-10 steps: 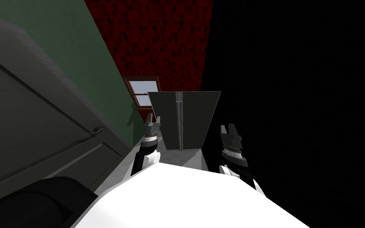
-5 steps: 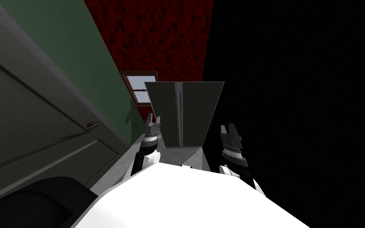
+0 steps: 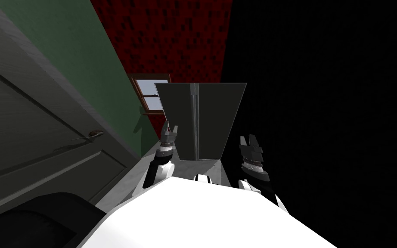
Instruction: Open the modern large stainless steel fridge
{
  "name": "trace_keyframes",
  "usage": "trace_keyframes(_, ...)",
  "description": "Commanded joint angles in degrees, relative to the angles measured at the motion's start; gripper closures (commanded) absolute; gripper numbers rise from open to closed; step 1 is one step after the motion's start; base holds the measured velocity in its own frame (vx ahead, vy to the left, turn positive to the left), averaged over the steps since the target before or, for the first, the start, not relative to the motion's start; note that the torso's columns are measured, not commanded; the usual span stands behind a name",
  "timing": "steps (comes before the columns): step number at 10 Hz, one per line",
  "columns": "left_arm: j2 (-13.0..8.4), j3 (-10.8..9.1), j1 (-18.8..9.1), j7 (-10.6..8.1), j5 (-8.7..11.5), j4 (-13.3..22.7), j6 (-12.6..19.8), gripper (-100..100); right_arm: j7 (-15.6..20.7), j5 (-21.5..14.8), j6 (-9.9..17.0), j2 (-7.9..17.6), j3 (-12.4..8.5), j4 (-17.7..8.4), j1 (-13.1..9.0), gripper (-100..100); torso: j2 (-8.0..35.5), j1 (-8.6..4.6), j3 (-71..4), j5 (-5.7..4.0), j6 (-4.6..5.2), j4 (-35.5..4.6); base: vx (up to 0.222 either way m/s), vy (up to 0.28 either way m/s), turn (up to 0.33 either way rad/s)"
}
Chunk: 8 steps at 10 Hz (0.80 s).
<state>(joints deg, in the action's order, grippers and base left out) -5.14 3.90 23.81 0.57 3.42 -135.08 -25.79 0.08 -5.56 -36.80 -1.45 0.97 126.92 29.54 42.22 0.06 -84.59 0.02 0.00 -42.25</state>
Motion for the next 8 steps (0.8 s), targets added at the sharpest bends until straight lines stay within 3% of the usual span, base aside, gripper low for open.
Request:
trace_keyframes(1, -3.74, 1.36, -4.38, -0.63, 1.53, 0.13, 4.24, -100, 0.0, 0.0, 0.0, 0.0, 0.0, 0.0, 0.0, 0, 0.02, -0.04, 0.0, -0.01, 0.0, -0.02, 0.05, 0.058, -0.03)
trace_keyframes(4, -7.03, 2.38, -8.73, -1.44, 3.22, 0.41, 8.4, -100, 0.0, 0.0, 0.0, 0.0, 0.0, 0.0, 0.0, 0, 0.09, -0.12, 0.03, -0.03, -0.01, -0.04, 0.047, 0.054, -0.018)
trace_keyframes(5, -7.03, 2.38, -8.73, -1.44, 3.22, 0.41, 8.74, -100, 0.0, 0.0, 0.0, 0.0, 0.0, 0.0, 0.0, 0, 0.12, -0.11, 0.06, -0.04, 0.0, -0.05, 0.023, 0.034, -0.015)
trace_keyframes(7, -10.6, 3.57, -12.82, -2.39, 5.18, 0.66, 12.63, -100, 0.0, 0.0, 0.0, 0.0, 0.0, 0.0, 0.0, 0, 0.07, -0.08, 0.03, -0.03, 0.0, -0.04, 0.044, 0.055, -0.029)
trace_keyframes(8, -10.6, 3.57, -13.71, -2.39, 5.18, 0.66, 13.54, -100, 0.0, 0.0, 0.0, 0.0, 0.0, 0.0, 0.0, 0, -0.01, 0.04, -0.02, 0.01, 0.0, -0.01, 0.039, 0.064, -0.018)
